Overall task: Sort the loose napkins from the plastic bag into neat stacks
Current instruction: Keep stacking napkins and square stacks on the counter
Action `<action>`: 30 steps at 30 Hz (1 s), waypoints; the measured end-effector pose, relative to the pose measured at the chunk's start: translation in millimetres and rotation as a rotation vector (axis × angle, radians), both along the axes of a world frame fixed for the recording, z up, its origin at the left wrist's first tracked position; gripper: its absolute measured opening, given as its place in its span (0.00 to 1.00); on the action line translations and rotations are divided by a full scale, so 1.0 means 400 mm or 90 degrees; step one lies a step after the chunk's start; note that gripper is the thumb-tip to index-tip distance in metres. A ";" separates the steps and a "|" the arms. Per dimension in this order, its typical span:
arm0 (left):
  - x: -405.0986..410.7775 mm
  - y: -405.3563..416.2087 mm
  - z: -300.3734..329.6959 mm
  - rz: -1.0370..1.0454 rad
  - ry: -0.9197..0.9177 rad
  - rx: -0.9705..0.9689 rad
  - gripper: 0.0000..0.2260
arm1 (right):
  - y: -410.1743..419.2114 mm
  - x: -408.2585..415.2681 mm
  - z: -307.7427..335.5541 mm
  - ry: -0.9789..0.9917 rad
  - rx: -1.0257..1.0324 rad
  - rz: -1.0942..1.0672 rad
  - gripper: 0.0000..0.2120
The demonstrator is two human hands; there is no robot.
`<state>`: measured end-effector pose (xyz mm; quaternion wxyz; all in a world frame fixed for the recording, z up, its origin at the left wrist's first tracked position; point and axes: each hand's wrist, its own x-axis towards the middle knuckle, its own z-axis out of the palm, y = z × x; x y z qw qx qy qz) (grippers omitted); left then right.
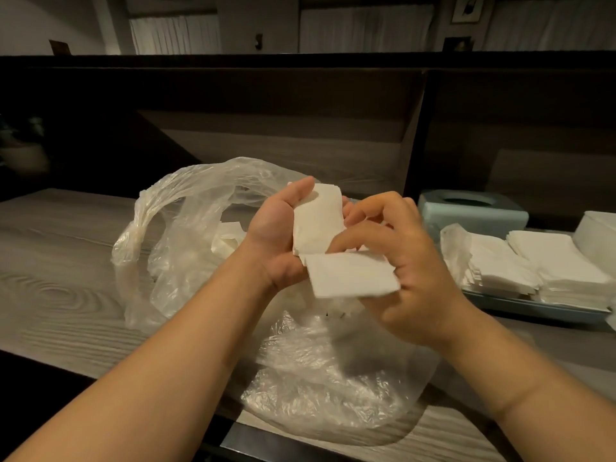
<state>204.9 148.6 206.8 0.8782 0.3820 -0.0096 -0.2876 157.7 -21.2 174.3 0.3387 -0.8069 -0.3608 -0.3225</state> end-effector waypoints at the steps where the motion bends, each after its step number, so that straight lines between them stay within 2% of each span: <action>1: -0.001 -0.003 -0.003 -0.005 -0.015 0.023 0.22 | 0.002 0.000 0.003 0.034 0.033 0.005 0.09; 5: -0.007 -0.015 -0.008 -0.040 -0.063 0.114 0.22 | 0.005 0.009 0.011 0.205 0.180 -0.005 0.03; 9: -0.021 -0.018 -0.007 -0.107 -0.080 0.151 0.22 | 0.007 0.014 0.013 0.287 0.273 -0.065 0.04; 10: -0.020 -0.017 -0.010 -0.117 -0.082 0.152 0.23 | 0.007 0.013 0.016 0.292 0.286 -0.085 0.03; 11: -0.020 -0.016 -0.011 -0.132 -0.087 0.147 0.24 | 0.007 0.013 0.017 0.283 0.287 -0.111 0.07; 14: -0.012 -0.012 -0.022 -0.195 -0.085 0.102 0.34 | 0.007 0.010 0.015 0.259 0.325 -0.160 0.17; 16: -0.009 -0.011 -0.022 -0.207 -0.069 0.077 0.39 | 0.008 0.008 0.015 0.199 0.335 -0.194 0.17; 18: -0.005 -0.010 -0.019 -0.188 -0.062 0.057 0.38 | 0.008 0.005 0.019 0.103 0.282 -0.216 0.13; 20: -0.002 -0.008 -0.016 -0.167 -0.058 0.028 0.35 | 0.005 -0.002 0.022 0.023 0.164 -0.185 0.11; 24: 0.003 -0.003 -0.014 -0.156 -0.043 -0.017 0.34 | 0.004 -0.012 0.015 -0.057 -0.112 -0.140 0.16; 28: 0.008 0.001 -0.015 -0.145 -0.032 -0.026 0.33 | 0.003 -0.001 0.010 -0.091 -0.127 -0.143 0.08; 30: 0.010 0.001 -0.015 -0.143 -0.034 -0.023 0.32 | -0.005 0.001 0.015 -0.103 -0.142 -0.147 0.09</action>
